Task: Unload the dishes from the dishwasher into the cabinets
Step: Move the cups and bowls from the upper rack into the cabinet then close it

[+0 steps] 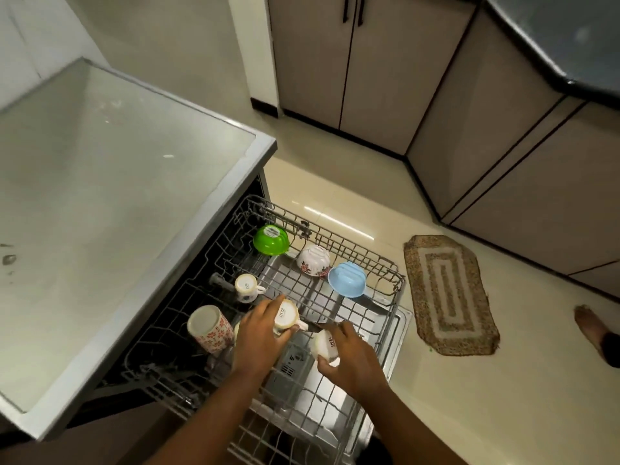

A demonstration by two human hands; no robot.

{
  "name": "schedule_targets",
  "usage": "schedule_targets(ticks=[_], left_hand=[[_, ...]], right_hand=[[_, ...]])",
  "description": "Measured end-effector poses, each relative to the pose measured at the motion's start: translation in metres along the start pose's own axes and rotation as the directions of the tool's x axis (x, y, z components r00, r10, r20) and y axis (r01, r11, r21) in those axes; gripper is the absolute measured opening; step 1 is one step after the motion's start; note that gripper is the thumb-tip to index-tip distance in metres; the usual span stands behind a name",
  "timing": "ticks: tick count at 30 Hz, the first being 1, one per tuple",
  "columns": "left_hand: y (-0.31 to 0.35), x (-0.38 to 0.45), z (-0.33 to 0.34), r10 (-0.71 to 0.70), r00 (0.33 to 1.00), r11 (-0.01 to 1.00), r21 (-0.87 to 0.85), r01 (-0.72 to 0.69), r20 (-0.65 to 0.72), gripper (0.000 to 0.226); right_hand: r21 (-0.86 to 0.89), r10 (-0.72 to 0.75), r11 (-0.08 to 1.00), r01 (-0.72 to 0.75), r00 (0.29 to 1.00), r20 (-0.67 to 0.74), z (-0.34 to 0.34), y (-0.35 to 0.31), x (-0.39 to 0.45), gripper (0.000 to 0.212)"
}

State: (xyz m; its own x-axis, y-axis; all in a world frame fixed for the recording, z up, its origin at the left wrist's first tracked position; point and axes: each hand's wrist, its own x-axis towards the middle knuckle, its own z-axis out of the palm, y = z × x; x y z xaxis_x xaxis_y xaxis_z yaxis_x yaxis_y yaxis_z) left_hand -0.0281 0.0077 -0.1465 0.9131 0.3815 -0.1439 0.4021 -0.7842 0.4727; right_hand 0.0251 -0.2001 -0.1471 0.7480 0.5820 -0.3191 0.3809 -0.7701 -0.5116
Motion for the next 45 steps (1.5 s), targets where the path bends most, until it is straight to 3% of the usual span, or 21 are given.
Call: schedule_targets(ticks=[3, 10, 16, 24, 30, 34, 40, 45], left_hand=[[0.014, -0.011, -0.032, -0.019, 1.0, 0.996, -0.086, 0.02, 0.013, 0.071], [0.043, -0.053, -0.138, 0.127, 0.992, 0.991, -0.044, -0.127, 0.002, 0.075], [0.057, -0.099, -0.212, 0.208, 0.968, 0.972, -0.077, -0.22, -0.144, 0.075], [0.062, -0.166, -0.271, 0.153, 0.924, 0.972, -0.115, -0.204, -0.35, 0.069], [0.054, -0.249, -0.307, 0.009, 0.898, 0.986, -0.148, -0.082, -0.44, 0.078], [0.031, -0.312, -0.334, -0.098, 0.839, 0.985, -0.173, 0.004, -0.536, 0.074], [-0.013, -0.392, -0.396, -0.169, 0.73, 0.983, -0.162, 0.081, -0.662, 0.073], [-0.058, -0.445, -0.466, -0.185, 0.652, 0.982, -0.158, 0.101, -0.735, 0.068]], right_hand=[[0.038, 0.031, 0.999, -0.028, 0.997, -0.076, -0.021, -0.017, -0.019, 0.07], [0.031, -0.009, 0.999, 0.018, 0.964, -0.266, -0.088, -0.085, -0.08, 0.067], [0.062, -0.097, 0.989, 0.137, 0.895, -0.436, -0.146, -0.135, -0.114, 0.065], [0.022, -0.332, 0.926, 0.376, 0.841, -0.426, -0.184, -0.177, -0.147, 0.058], [0.041, -0.514, 0.813, 0.58, 0.751, -0.415, -0.188, -0.225, -0.18, 0.064], [0.111, -0.606, 0.72, 0.685, 0.698, -0.381, -0.178, -0.276, -0.202, 0.054], [0.242, -0.678, 0.594, 0.767, 0.639, -0.363, -0.159, -0.369, -0.227, 0.053], [0.261, -0.747, 0.477, 0.839, 0.544, -0.382, -0.142, -0.466, -0.246, 0.053]])
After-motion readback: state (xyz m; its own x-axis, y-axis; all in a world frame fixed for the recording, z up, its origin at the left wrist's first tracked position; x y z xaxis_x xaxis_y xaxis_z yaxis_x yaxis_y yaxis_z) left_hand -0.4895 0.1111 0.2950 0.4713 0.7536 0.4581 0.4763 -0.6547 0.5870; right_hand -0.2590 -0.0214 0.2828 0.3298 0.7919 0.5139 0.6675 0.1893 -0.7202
